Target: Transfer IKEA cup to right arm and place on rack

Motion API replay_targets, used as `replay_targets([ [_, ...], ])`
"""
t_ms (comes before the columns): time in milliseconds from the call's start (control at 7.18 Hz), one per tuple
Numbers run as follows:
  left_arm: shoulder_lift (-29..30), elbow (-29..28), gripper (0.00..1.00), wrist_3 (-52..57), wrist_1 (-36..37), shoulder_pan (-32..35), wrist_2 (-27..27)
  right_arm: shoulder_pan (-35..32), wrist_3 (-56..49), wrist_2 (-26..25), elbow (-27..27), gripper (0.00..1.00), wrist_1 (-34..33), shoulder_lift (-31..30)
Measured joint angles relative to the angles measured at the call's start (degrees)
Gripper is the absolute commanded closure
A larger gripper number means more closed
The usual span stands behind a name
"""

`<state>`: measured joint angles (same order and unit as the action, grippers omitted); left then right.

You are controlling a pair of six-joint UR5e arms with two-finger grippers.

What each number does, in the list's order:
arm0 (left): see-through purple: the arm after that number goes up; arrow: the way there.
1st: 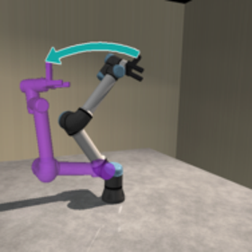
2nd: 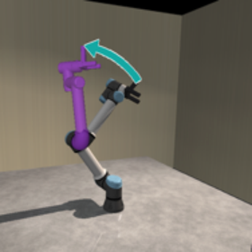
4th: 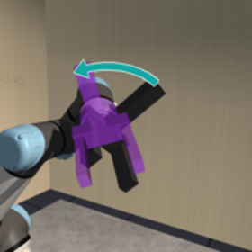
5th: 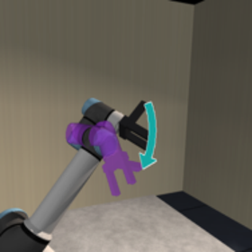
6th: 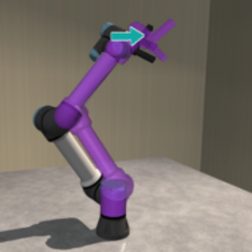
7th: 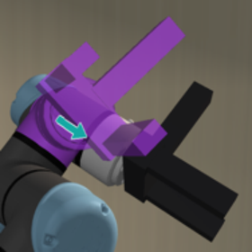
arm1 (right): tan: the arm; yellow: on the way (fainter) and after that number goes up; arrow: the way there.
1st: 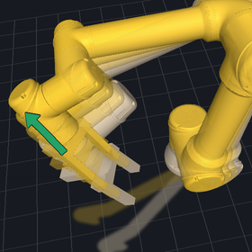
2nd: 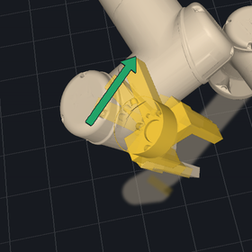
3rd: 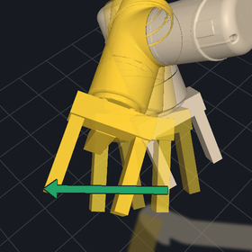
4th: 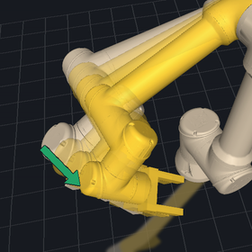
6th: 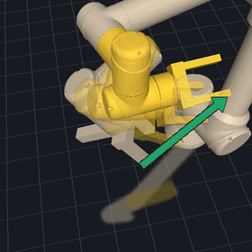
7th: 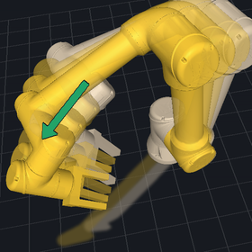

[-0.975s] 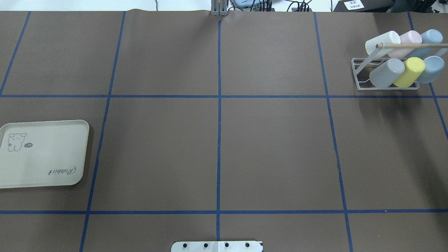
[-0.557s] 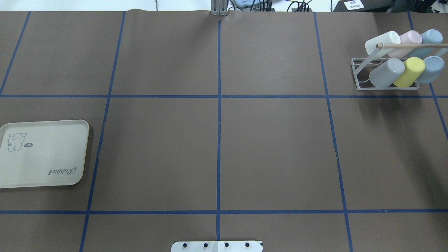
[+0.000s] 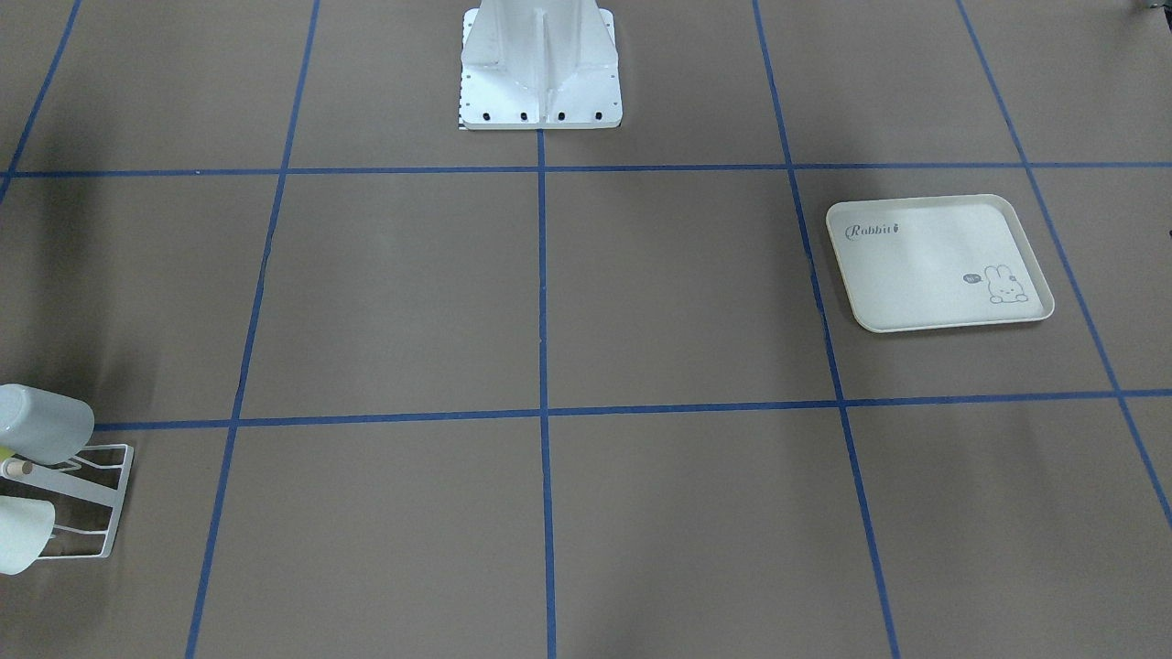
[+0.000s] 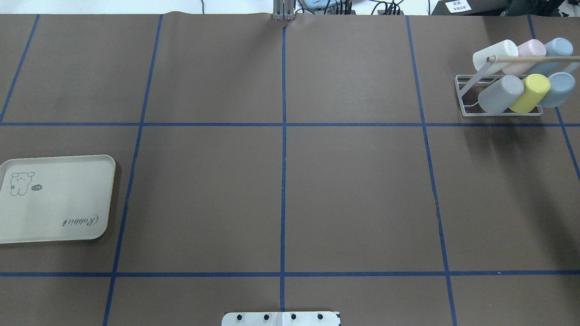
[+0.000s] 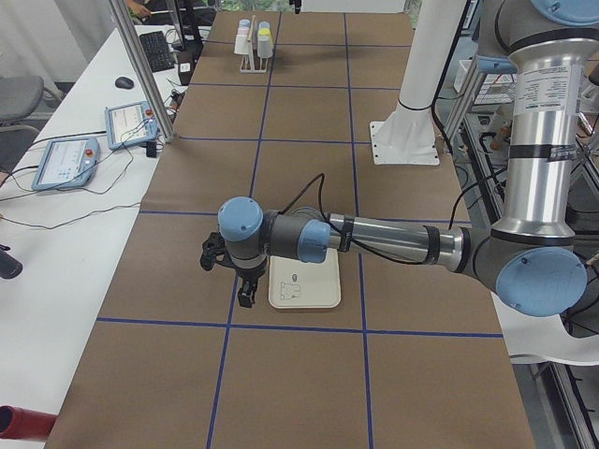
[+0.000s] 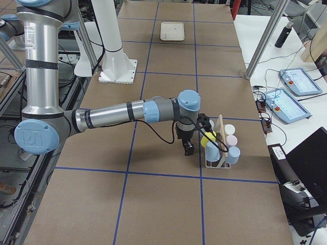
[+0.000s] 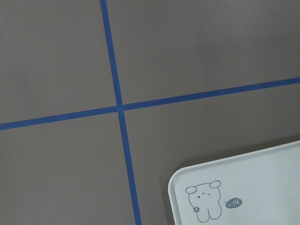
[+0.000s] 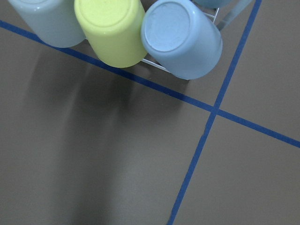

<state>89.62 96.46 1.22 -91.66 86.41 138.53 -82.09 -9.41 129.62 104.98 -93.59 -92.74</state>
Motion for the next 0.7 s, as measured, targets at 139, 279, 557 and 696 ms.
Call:
replay_targets([
  [139,-0.11,0.15,0.00,0.01,-0.01,0.03,0.11,0.00,0.29,-0.16,-0.10,0.00,0.08,0.02],
  [279,-0.18,0.22,0.00,0.01,-0.01,0.06,0.15,0.00,0.49,-0.16,-0.21,0.00,0.20,0.08],
  [557,-0.21,0.37,0.00,0.01,-0.05,0.07,0.15,0.00,0.60,0.16,-0.28,0.00,0.35,-0.01],
  [696,-0.20,0.39,0.00,0.01,-0.14,0.07,0.01,0.03,0.62,0.28,-0.29,0.00,0.37,-0.04],
])
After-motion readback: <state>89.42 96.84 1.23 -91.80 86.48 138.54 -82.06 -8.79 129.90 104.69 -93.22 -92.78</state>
